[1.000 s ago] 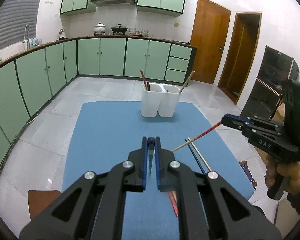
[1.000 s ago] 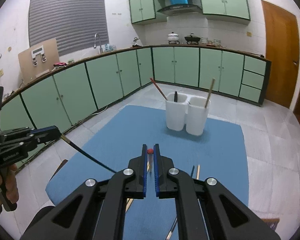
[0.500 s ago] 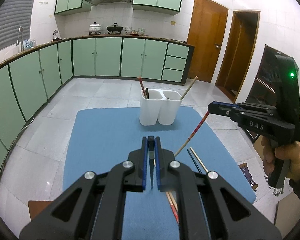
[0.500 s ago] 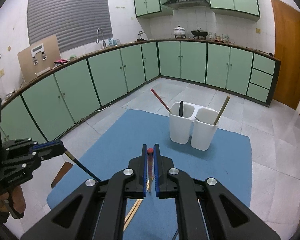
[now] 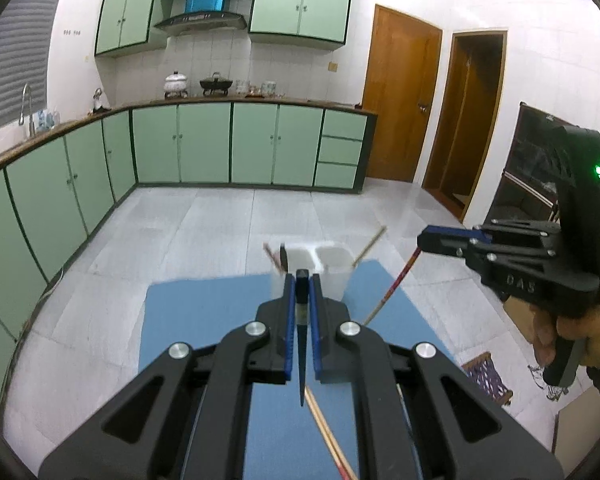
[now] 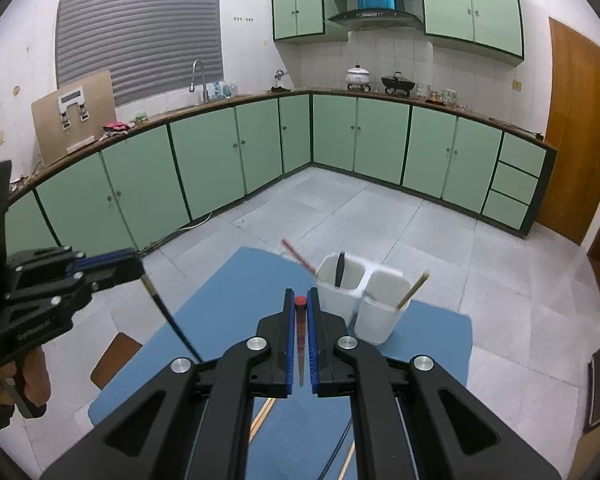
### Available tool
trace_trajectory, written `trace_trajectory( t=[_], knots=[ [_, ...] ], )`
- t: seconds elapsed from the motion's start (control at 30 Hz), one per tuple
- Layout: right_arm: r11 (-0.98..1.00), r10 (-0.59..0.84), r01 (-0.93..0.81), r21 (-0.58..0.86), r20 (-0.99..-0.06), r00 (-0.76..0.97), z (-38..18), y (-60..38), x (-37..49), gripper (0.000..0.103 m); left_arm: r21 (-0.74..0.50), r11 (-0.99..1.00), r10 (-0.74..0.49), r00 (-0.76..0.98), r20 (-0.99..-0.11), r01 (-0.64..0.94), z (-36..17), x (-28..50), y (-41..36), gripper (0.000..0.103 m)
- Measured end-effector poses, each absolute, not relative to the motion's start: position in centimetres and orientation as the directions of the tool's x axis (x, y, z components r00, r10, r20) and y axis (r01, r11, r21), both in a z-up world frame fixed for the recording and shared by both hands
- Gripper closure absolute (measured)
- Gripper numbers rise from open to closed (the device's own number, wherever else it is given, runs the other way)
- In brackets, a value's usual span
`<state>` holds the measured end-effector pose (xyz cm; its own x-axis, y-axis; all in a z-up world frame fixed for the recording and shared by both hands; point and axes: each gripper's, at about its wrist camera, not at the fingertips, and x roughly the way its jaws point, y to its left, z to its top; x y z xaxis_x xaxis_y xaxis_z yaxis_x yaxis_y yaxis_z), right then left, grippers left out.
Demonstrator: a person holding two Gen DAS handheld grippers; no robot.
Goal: Organize utensils
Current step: 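Carry both held chopsticks to the white holder and lower them in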
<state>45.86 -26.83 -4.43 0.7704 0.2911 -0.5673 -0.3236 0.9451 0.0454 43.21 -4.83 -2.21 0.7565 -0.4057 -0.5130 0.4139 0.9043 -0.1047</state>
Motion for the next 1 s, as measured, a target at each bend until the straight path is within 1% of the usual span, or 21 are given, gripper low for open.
trace_trajectory(
  t=[0.37, 0.53, 0.63, 0.77, 1.0],
  knots=[
    [0.972, 0.208, -0.236, 0.01, -0.517, 0.831, 2.0, -29.6, 51.4, 0.097, -0.081, 0.91, -0.401, 0.816, -0.417, 0.406, 3.9, 50.5, -9.4, 0.097],
    [0.978, 0.185, -0.209, 0.009, -0.506, 0.843, 2.6, -30.7, 54.4, 0.097, -0.077, 0.917, -0.389, 0.835, -0.388, 0.392, 4.7, 54.1, -11.8, 0.097],
    [0.98, 0.165, -0.199, -0.012, -0.516, 0.84, 1.5, -30.8, 56.4, 0.097, -0.058, 0.921, -0.375, 0.842, -0.388, 0.384, 4.2, 56.0, -13.2, 0.097],
    [0.982, 0.157, -0.191, -0.006, -0.544, 0.824, -1.3, -31.4, 58.9, 0.097, -0.025, 0.927, -0.351, 0.841, -0.411, 0.375, 1.5, 58.5, -15.0, 0.097],
    [0.981, 0.159, -0.192, 0.011, -0.612, 0.774, -7.1, -32.4, 60.7, 0.097, -0.045, 0.93, -0.334, 0.793, -0.509, 0.364, -5.3, 61.5, -15.7, 0.097]
  ],
)
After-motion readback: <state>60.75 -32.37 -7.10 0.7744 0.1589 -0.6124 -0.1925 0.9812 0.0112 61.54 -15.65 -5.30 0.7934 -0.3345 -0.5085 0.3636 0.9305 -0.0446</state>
